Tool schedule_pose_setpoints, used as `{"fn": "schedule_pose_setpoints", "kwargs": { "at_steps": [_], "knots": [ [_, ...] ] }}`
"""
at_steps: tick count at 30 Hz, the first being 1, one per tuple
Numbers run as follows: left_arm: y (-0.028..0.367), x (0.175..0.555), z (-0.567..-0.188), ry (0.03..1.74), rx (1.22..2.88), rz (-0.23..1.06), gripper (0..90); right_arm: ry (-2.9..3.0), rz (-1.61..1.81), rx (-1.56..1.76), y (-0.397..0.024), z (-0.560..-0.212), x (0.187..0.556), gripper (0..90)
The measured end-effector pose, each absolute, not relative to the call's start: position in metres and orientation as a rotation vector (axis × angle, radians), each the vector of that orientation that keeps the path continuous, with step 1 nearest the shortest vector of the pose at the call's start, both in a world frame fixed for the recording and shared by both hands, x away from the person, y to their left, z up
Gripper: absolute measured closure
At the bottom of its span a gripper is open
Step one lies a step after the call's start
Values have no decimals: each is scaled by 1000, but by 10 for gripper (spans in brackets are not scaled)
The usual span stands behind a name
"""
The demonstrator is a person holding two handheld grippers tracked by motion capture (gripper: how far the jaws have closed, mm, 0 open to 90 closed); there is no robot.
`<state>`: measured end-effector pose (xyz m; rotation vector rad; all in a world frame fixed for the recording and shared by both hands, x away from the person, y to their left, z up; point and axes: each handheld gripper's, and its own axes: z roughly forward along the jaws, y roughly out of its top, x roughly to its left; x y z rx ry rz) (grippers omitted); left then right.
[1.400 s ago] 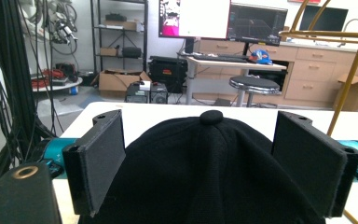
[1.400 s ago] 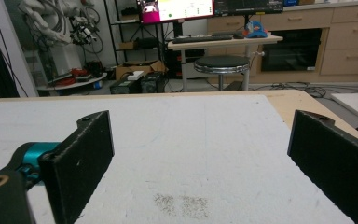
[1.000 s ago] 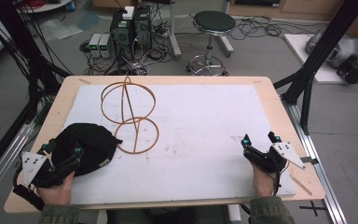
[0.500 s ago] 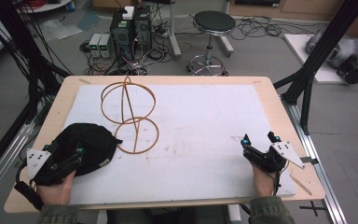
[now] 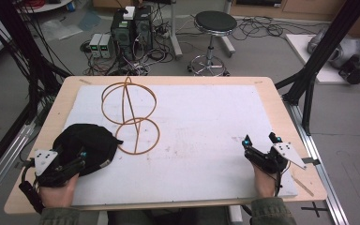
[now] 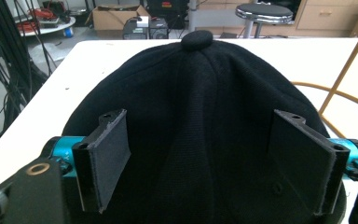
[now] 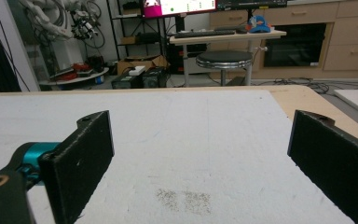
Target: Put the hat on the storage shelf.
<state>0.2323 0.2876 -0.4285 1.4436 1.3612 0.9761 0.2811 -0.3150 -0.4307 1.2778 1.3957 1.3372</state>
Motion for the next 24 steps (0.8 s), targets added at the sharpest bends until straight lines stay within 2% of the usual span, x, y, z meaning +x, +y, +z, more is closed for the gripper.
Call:
{"fn": "schedule_pose_setpoints", "kwargs": {
  "at_steps": [5, 17, 20, 24],
  "knots": [
    [290, 233, -431, 1380, 1460, 957, 254, 1395, 1344, 1275, -315, -431, 281, 61],
    [291, 235, -433, 1391, 1461, 961, 267, 1409, 1347, 1279, -314, -431, 282, 61],
    [291, 235, -433, 1396, 1459, 970, 302, 1410, 1346, 1279, -314, -432, 282, 60],
    [292, 235, -433, 1417, 1441, 974, 395, 1413, 1344, 1278, -314, -432, 283, 61]
  ]
}}
